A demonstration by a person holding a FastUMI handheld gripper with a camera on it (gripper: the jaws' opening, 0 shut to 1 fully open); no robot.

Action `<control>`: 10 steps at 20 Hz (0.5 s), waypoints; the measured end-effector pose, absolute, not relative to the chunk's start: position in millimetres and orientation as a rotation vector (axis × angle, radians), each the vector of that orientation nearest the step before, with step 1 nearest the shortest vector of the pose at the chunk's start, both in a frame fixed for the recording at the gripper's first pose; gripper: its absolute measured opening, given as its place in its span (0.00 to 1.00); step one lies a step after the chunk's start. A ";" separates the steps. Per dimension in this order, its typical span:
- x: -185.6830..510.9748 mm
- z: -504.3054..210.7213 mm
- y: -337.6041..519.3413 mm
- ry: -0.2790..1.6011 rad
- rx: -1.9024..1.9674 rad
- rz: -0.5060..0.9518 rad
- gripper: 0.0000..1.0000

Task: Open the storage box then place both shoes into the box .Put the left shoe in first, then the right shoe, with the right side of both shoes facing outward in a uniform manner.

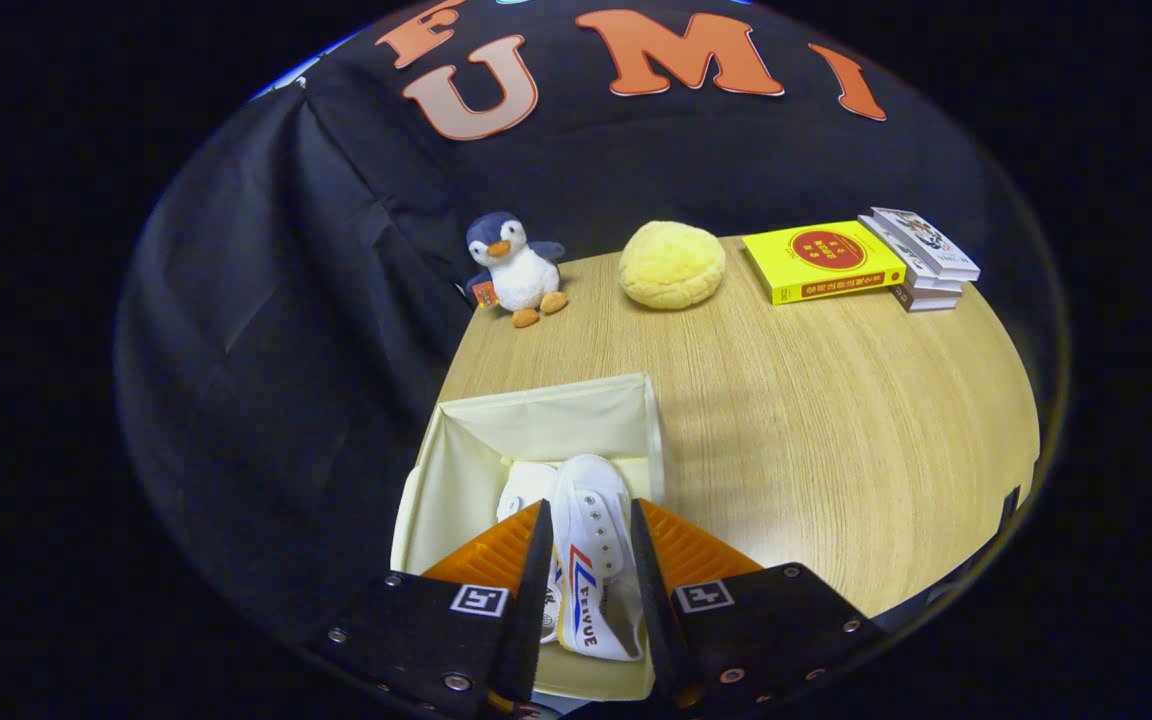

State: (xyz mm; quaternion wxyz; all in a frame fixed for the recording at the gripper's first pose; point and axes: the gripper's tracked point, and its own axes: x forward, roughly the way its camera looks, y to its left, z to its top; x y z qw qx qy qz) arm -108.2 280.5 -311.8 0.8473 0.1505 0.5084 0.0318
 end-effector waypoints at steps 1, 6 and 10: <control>-103.7 -304.2 270.5 1.044 0.316 0.079 0.47; -84.7 -263.8 203.8 0.896 0.309 0.109 0.51; -71.7 -245.0 143.2 0.811 0.326 0.094 0.58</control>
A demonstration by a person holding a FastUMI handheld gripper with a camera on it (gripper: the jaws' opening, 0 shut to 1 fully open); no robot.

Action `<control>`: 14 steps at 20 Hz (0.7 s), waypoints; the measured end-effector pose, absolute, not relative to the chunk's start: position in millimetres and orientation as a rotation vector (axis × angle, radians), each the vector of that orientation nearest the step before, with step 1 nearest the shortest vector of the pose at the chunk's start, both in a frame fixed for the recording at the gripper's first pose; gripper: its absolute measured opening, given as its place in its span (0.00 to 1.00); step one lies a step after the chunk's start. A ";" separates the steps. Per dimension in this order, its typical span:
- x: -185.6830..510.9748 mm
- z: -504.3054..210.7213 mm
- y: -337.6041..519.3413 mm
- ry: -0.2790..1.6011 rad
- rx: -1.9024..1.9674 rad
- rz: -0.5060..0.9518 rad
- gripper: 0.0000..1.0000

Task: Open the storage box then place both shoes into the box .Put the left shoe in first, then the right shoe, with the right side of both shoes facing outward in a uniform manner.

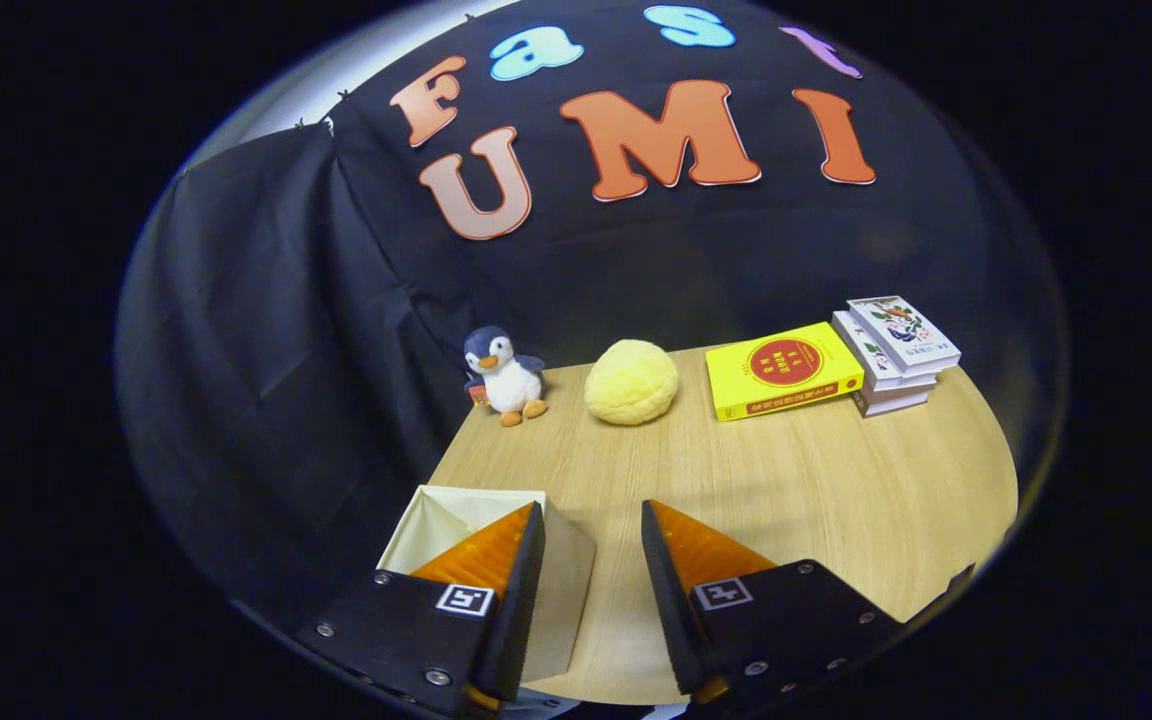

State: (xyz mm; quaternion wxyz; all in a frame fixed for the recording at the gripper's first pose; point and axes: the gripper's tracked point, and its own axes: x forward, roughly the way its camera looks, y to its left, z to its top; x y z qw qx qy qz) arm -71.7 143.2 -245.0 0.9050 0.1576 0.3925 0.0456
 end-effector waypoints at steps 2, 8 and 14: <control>-63.2 -232.1 114.4 0.764 0.341 0.078 0.63; -50.9 -177.3 21.9 0.533 0.252 0.007 0.88; -47.5 -123.4 -49.7 0.345 0.191 -0.076 0.96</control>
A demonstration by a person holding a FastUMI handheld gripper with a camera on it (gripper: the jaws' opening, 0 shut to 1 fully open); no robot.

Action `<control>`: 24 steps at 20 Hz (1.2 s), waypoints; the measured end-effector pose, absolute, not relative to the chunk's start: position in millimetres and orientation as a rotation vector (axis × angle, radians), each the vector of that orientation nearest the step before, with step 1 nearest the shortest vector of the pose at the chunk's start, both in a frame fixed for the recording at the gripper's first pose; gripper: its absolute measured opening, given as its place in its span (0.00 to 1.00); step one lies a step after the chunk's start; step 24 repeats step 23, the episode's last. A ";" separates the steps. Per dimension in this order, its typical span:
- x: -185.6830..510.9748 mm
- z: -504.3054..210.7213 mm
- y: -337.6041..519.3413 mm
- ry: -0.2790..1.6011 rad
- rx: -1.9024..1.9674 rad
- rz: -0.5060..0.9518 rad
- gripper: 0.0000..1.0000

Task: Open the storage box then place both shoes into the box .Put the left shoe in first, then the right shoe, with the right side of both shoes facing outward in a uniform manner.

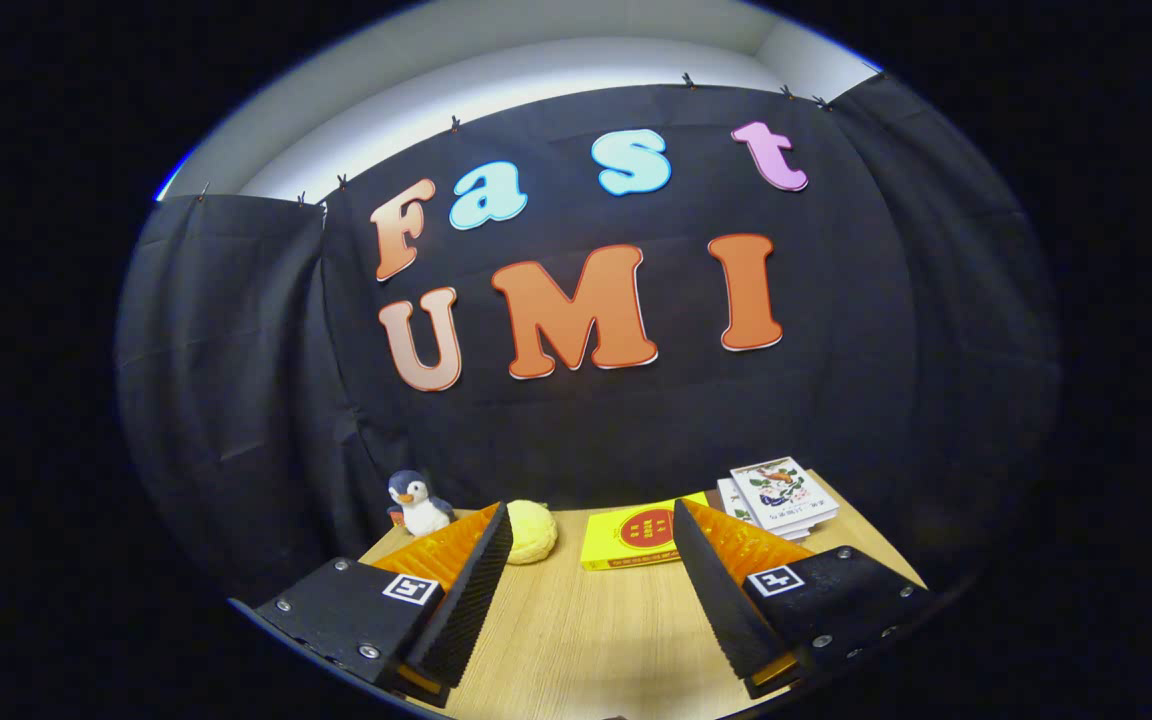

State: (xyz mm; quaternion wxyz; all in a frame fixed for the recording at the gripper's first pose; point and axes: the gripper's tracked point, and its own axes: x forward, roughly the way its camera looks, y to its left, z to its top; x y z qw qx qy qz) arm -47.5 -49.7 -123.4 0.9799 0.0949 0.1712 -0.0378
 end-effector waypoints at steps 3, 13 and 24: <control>-45.3 -106.6 -69.1 0.292 0.180 -0.095 0.98; -34.8 -42.2 -88.1 0.070 0.052 -0.154 0.98; -39.0 -8.1 -85.8 -0.031 0.029 -0.171 0.98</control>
